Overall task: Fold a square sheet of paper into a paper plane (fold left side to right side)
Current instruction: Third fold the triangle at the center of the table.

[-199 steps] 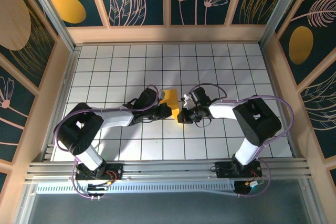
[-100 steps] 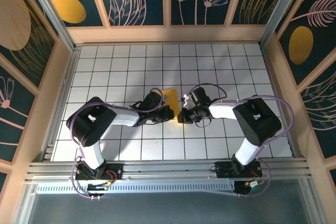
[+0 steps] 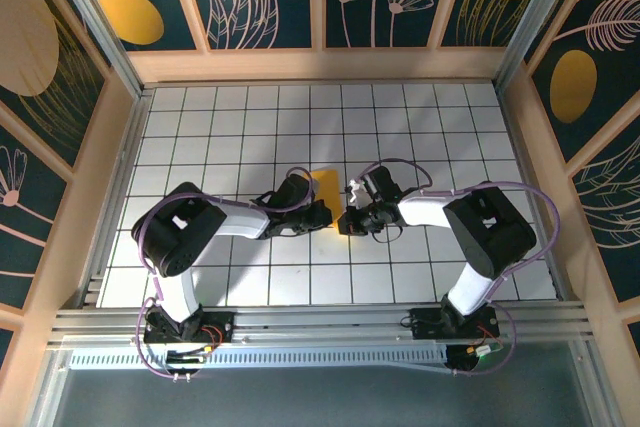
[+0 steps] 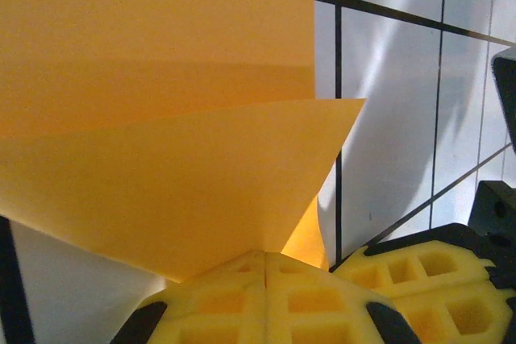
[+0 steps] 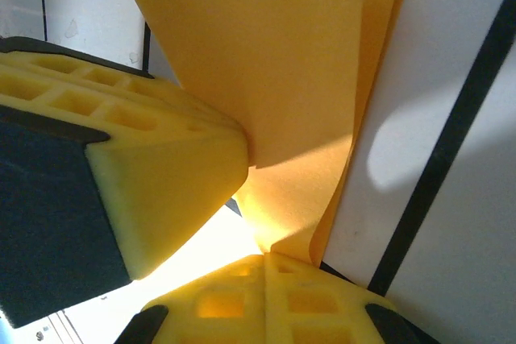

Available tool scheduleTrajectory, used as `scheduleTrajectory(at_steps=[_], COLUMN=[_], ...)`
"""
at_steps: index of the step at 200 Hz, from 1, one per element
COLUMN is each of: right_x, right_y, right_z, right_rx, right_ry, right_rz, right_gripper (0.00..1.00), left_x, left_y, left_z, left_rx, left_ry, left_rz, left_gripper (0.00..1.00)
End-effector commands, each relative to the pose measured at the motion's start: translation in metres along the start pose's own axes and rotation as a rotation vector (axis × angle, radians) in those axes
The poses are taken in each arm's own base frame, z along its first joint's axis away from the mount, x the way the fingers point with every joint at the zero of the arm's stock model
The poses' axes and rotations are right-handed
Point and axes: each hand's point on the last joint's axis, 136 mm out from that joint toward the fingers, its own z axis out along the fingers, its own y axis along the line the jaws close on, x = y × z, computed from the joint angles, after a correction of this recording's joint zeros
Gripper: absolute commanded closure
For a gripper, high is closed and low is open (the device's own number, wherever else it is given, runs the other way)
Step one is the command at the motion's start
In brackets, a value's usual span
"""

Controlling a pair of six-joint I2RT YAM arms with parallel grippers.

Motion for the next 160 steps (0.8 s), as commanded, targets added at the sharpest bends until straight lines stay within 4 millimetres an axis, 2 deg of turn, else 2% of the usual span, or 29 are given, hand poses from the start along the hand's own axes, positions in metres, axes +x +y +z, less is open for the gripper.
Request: scheduleTrajectory(at_steps=[1, 53, 160], right_x=[0.046, 0.048, 0.054], right_y=[-0.066, -0.067, -0.068], right_z=[0.004, 0.004, 0.002], right_rx=[0.261, 0.268, 0.273], right_ry=[0.125, 0.134, 0.152], right_rz=[0.096, 0.098, 0.1], right_gripper=[1.0, 1.0, 1.0], left_x=[-0.003, -0.012, -0.064], left_y=[0.026, 0.049, 0.099], left_z=[0.005, -0.001, -0.029], left_rx=[-0.129, -0.209, -0.246], left_ry=[-0.02, -0.046, -0.161], left_rz=[-0.024, -0.044, -0.107], left_gripper=[0.96, 0.96, 0.89])
